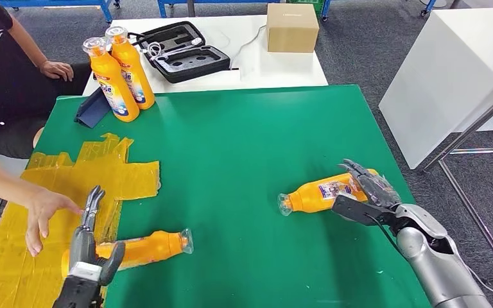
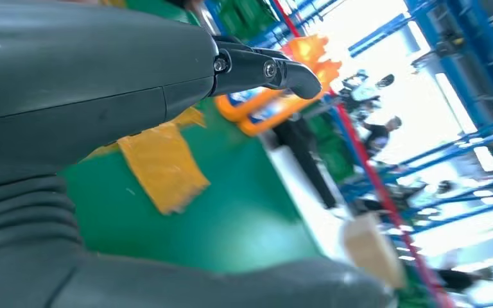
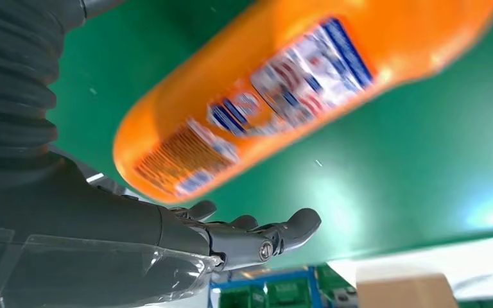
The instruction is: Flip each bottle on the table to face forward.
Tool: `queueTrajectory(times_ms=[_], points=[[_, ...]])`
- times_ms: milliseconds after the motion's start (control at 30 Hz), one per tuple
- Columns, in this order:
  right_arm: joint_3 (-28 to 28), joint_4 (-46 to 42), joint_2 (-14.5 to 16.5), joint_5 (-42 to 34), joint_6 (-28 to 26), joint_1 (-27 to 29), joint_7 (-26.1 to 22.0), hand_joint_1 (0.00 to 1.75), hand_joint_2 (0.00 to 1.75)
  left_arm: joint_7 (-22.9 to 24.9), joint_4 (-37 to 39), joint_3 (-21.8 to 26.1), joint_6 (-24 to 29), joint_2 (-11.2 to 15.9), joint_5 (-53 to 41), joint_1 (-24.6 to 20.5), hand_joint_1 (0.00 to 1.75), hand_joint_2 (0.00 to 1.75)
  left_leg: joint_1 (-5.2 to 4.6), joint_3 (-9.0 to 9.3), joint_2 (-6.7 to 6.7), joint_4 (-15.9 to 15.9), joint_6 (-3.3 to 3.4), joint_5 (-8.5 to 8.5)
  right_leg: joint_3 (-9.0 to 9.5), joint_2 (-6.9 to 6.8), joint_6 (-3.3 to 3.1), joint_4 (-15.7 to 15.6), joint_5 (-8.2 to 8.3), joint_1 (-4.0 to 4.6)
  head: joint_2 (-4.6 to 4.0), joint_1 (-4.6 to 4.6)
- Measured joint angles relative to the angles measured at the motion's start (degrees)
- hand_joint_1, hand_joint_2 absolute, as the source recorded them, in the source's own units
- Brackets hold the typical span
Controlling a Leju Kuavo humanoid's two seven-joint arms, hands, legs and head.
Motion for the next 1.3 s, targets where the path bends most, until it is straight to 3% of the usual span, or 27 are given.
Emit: queueTrajectory(times_ms=[67, 367, 800, 1300], points=[[0.0, 0.1, -0.9, -0.2, 0.8, 1.1, 0.5, 0.00, 1.75, -0.5, -2.3, 0.1, -2.0, -0.5, 1.9, 1.0, 0.00, 1.75, 0.00, -0.02, -0.04, 0.0, 0.00, 0.00, 0.00, -0.05, 0.00, 0.0, 0.00, -0.01, 0.00, 0.00], [-1.0, -0.2, -6.6, 0.0, 3.9, 3.6, 1.7, 0.00, 1.75, -0.8, -6.7, 0.5, -3.7, -1.4, 3.2, 2.7, 0.00, 1.75, -0.06, -0.03, -0.03, 0.0, 0.01, -0.01, 0.02, -0.07, 0.00, 0.0, 0.00, -0.05, 0.00, 0.00], [1.1, 6.6, -6.0, 4.8, 2.7, -3.8, 2.5, 0.00, 1.75, -0.8, -7.9, 0.7, -4.1, -1.8, 3.1, 3.3, 0.00, 1.75, -0.06, -0.03, -0.05, 0.0, 0.05, 0.04, 0.03, -0.08, 0.02, 0.0, 0.02, -0.04, 0.00, -0.01], [3.2, 7.1, -6.9, 4.8, 3.7, -6.9, 2.5, 0.00, 1.75, -0.8, -8.3, 1.5, -4.6, -2.0, 3.5, 3.6, 0.00, 1.75, -0.07, -0.05, -0.06, 0.0, 0.06, 0.04, 0.02, -0.08, 0.02, 0.0, 0.02, -0.05, 0.00, -0.02]])
